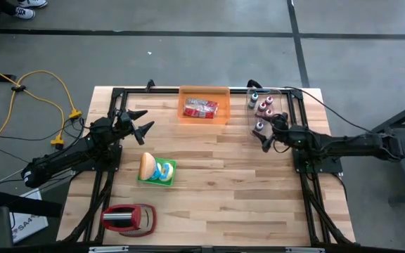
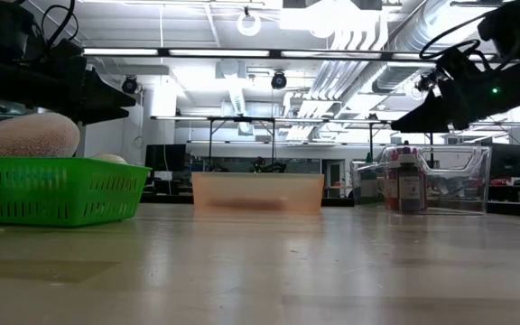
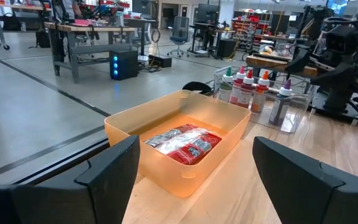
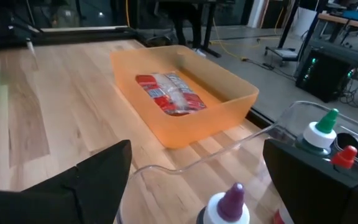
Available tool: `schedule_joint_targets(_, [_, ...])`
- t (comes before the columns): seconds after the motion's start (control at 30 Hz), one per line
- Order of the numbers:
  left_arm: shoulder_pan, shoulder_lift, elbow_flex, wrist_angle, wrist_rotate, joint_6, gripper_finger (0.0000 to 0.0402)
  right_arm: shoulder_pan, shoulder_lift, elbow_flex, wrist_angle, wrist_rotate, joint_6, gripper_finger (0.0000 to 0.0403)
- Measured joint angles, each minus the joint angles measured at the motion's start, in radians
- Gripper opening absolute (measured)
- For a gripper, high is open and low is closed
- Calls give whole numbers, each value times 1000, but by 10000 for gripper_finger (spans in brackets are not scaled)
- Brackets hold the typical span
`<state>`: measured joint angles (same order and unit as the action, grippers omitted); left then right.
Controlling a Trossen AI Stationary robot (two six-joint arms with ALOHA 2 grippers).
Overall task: Pick & Place Food Item
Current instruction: Return to Home Position
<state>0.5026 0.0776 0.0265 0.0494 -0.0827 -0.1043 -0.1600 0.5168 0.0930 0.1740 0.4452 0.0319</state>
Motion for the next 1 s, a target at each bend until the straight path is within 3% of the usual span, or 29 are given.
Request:
schedule_joint_targets(0.43, [0, 0, 0, 0, 0, 0, 305, 0, -155, -83, -10, -29, 1, 353])
schedule_joint_targets(0.8, [0, 0, 0, 0, 0, 0, 305, 0, -270, -84, -111, -191, 27, 353])
schedule_joint_targets(1.0, [0, 0, 0, 0, 0, 0, 305, 0, -284, -85, -146, -376, 28, 353])
